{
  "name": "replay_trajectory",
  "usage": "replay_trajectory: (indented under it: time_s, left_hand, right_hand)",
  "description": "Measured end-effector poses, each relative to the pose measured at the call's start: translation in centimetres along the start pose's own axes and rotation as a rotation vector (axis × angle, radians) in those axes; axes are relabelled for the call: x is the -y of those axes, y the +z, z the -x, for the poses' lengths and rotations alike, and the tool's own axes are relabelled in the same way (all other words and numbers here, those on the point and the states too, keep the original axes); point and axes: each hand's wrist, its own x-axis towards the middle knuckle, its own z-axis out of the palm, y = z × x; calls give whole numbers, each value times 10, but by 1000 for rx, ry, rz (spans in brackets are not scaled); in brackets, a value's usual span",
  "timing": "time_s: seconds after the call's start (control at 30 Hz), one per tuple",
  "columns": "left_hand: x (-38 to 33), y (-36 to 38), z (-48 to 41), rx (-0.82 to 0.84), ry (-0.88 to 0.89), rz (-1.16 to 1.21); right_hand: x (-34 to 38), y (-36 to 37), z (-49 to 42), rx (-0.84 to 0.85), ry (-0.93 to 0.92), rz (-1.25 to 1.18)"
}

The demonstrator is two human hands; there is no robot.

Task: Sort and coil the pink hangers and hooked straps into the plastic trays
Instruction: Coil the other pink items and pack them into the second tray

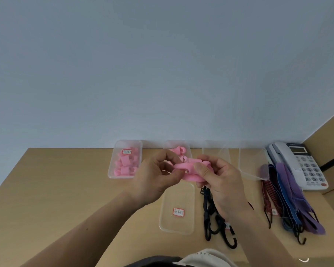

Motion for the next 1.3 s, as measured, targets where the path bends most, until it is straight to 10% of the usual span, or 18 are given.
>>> replay_trajectory:
  time_s: [1.3]
  left_hand:
    - [6,-2,-1,52,58,40]
  right_hand:
    - [4,-3,-1,31,17,-132]
